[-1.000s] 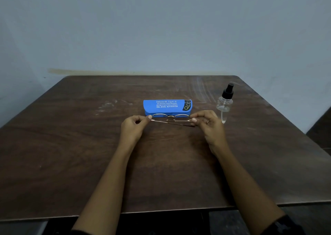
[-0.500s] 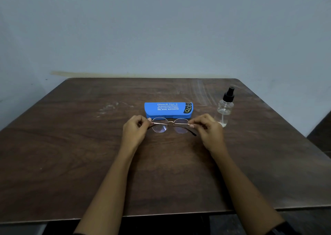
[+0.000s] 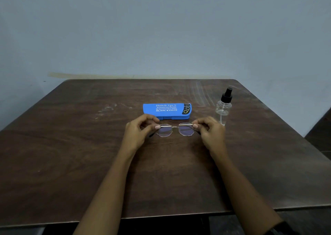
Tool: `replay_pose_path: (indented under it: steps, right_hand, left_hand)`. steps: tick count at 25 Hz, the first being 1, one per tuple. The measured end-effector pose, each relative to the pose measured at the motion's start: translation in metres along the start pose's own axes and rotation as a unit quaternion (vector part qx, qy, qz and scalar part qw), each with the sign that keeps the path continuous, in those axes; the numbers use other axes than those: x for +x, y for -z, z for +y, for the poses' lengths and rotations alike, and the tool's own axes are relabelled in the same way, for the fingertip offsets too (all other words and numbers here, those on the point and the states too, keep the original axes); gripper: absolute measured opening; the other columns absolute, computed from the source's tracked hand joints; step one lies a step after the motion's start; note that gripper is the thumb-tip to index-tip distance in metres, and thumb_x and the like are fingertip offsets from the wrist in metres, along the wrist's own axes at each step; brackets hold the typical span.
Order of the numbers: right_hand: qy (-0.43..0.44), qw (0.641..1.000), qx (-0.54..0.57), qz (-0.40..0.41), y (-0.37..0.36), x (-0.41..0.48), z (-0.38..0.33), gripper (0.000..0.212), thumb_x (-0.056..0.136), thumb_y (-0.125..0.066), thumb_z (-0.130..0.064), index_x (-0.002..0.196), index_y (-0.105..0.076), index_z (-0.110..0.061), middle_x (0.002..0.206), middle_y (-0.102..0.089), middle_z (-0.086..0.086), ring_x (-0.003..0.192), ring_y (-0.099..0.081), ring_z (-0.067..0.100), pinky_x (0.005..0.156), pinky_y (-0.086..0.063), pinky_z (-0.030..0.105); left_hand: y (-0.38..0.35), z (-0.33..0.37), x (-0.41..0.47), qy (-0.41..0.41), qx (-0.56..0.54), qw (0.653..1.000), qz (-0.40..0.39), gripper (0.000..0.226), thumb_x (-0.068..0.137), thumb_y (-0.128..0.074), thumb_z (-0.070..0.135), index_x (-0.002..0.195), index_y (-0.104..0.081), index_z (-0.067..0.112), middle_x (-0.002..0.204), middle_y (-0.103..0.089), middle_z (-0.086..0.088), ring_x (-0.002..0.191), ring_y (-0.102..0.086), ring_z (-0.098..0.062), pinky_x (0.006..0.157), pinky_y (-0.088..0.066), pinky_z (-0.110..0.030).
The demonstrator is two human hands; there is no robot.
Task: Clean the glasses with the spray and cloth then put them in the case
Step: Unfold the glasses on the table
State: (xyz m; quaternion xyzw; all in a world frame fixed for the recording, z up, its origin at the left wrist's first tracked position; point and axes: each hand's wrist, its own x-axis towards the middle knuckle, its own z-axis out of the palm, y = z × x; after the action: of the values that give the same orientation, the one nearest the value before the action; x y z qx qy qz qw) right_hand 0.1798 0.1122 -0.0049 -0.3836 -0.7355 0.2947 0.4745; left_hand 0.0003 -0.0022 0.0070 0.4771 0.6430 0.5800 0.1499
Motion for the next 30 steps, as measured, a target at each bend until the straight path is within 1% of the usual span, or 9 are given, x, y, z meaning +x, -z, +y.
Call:
replay_pose_path:
  steps: [5,8,11,14,17,22,24,27,30]
  right_hand:
    - [-0.070,0.995,0.056,-0.040,0.0013,0.0008,0.0007,0.015,0.076,-0.065,0.002,0.073,-0.070,-0.013,0.076,-0.064,-0.002,0.069,-0.056,0.003,0.064,-0.042,0.009]
    - [-0.099,0.987,0.100,-0.071,0.0027,0.0012,-0.0012,0.018,0.076,-0.065,0.002,0.071,-0.069,-0.015,0.074,-0.066,-0.002,0.065,-0.056,0.001,0.059,-0.042,0.005]
    - [-0.120,0.976,0.151,-0.099,0.0028,0.0020,-0.0029,0.026,0.077,-0.064,0.003,0.066,-0.068,-0.020,0.066,-0.066,-0.007,0.055,-0.054,-0.003,0.056,-0.042,0.009]
    - [-0.136,0.966,0.190,-0.108,0.0036,0.0018,-0.0015,0.030,0.078,-0.061,0.006,0.066,-0.067,-0.020,0.053,-0.066,-0.014,0.049,-0.052,-0.004,0.052,-0.042,0.009]
    - [-0.131,0.966,0.194,-0.108,0.0033,0.0009,-0.0011,0.027,0.078,-0.063,0.005,0.067,-0.067,-0.020,0.053,-0.063,-0.012,0.046,-0.049,-0.004,0.049,-0.040,0.007]
    - [-0.130,0.967,0.193,-0.107,0.0021,0.0013,-0.0021,0.027,0.079,-0.062,0.004,0.067,-0.067,-0.020,0.057,-0.064,-0.011,0.046,-0.049,-0.003,0.050,-0.041,0.008]
    - [-0.127,0.968,0.187,-0.108,0.0015,0.0007,-0.0024,0.026,0.079,-0.062,0.003,0.067,-0.067,-0.020,0.063,-0.064,-0.004,0.047,-0.048,-0.002,0.050,-0.040,0.008]
    - [-0.127,0.969,0.184,-0.107,0.0012,0.0006,-0.0031,0.026,0.079,-0.062,0.003,0.068,-0.067,-0.020,0.065,-0.063,-0.003,0.046,-0.048,-0.003,0.050,-0.040,0.008]
    - [-0.132,0.969,0.184,-0.097,0.0007,0.0005,-0.0022,0.026,0.079,-0.062,0.002,0.068,-0.067,-0.020,0.059,-0.063,-0.008,0.045,-0.047,-0.002,0.050,-0.040,0.008]
  left_hand:
    - [0.0006,-0.0002,0.0012,-0.039,0.075,0.996,-0.021,0.010,0.073,-0.070,0.005,0.081,-0.074,0.011,0.072,-0.061,0.011,0.061,-0.054,0.006,0.056,-0.039,-0.006]
    - [0.0038,-0.0014,0.0028,-0.002,0.060,0.998,-0.018,0.014,0.075,-0.069,0.008,0.078,-0.072,0.021,0.072,-0.058,0.005,0.065,-0.051,-0.002,0.060,-0.037,-0.009]
    - [0.0047,-0.0032,0.0037,0.057,0.028,0.998,-0.031,0.019,0.078,-0.067,0.009,0.073,-0.070,0.027,0.074,-0.056,0.001,0.067,-0.048,-0.009,0.062,-0.036,-0.017]
    - [0.0040,-0.0024,0.0041,0.091,-0.045,0.994,-0.027,0.014,0.078,-0.066,0.004,0.077,-0.072,0.017,0.071,-0.056,0.004,0.061,-0.052,0.000,0.057,-0.038,-0.008]
    - [0.0038,-0.0022,0.0047,0.095,-0.102,0.990,-0.019,0.013,0.078,-0.064,0.000,0.090,-0.070,-0.002,0.069,-0.057,0.003,0.052,-0.053,0.009,0.051,-0.037,-0.003]
    - [0.0024,-0.0013,0.0047,0.103,-0.160,0.982,0.002,0.016,0.078,-0.063,0.000,0.093,-0.068,0.002,0.063,-0.070,0.011,0.061,-0.061,0.007,0.059,-0.043,-0.003]
    - [0.0015,-0.0020,0.0048,0.112,-0.182,0.977,0.008,0.015,0.079,-0.062,0.000,0.092,-0.068,0.005,0.059,-0.071,0.015,0.060,-0.062,0.008,0.059,-0.044,-0.003]
    - [0.0009,-0.0028,0.0045,0.120,-0.194,0.974,0.015,0.011,0.081,-0.060,0.002,0.090,-0.067,0.002,0.058,-0.070,0.017,0.058,-0.060,0.009,0.058,-0.044,-0.004]
    - [0.0024,-0.0031,0.0036,0.114,-0.177,0.977,0.013,0.013,0.085,-0.057,0.007,0.080,-0.064,0.017,0.058,-0.069,0.017,0.055,-0.057,0.008,0.056,-0.041,-0.011]
